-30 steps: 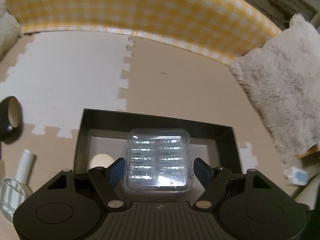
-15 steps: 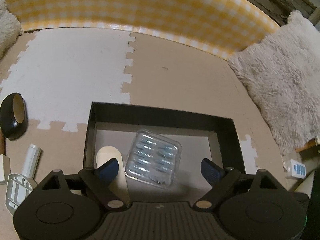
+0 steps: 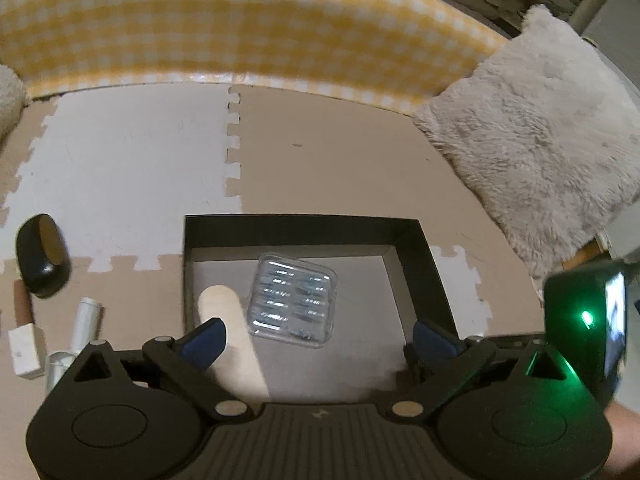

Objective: Organize rigid objects
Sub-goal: 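Carry the clear pill box with the left tool into the tray and release, then return the left tool to the items and grasp the mint-green round container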

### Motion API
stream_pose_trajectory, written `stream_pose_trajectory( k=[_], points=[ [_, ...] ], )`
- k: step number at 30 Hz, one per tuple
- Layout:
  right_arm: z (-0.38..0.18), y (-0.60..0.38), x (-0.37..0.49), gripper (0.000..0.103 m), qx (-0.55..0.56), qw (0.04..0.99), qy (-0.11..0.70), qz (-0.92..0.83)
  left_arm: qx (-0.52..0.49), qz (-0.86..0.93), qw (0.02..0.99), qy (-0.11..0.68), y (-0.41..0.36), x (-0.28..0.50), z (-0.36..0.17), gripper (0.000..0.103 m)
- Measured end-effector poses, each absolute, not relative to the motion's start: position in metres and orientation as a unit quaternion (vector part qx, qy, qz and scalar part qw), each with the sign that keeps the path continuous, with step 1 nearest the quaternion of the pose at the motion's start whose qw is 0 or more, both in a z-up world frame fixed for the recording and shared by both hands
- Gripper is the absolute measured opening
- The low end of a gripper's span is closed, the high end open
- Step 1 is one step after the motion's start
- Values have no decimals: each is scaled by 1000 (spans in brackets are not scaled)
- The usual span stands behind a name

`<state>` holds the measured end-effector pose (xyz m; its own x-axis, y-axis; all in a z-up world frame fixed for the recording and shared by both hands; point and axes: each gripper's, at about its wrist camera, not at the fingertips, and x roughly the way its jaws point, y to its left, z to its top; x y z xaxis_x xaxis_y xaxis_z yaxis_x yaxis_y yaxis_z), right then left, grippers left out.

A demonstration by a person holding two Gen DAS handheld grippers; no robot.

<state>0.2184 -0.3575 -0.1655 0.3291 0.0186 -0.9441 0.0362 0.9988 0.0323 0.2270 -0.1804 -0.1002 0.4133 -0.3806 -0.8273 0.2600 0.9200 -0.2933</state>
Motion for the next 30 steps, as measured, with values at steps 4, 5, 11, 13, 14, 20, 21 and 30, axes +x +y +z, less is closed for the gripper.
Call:
stream_pose_trajectory(
  k=[4,5,11,13,14,20,21,30],
  points=[
    [-165,-357,218,5,21,815,579,-6,-46,-195,840,503,-166,218,-92,102],
    [-165,-356,218,5,20,815,579,-6,-43,-198,841,501,-161,216,-90,103],
    [-165,-355,218,6,18,815,579,-6,-15,-212,852,478,-131,210,-70,103],
    [-165,-354,218,6,17,815,579,-6,-11,-213,857,469,-120,209,-64,103],
    [-165,-354,218,6,17,815,579,-6,-8,-212,861,463,-114,210,-61,103],
    [-165,-353,218,6,14,815,579,-7,18,-203,878,434,-79,217,-51,103],
    [-165,-353,218,6,15,815,579,-7,23,-199,879,432,-72,219,-52,103],
    [-165,-353,217,6,14,815,579,-7,40,-159,896,413,-3,234,-64,103]
  ],
)
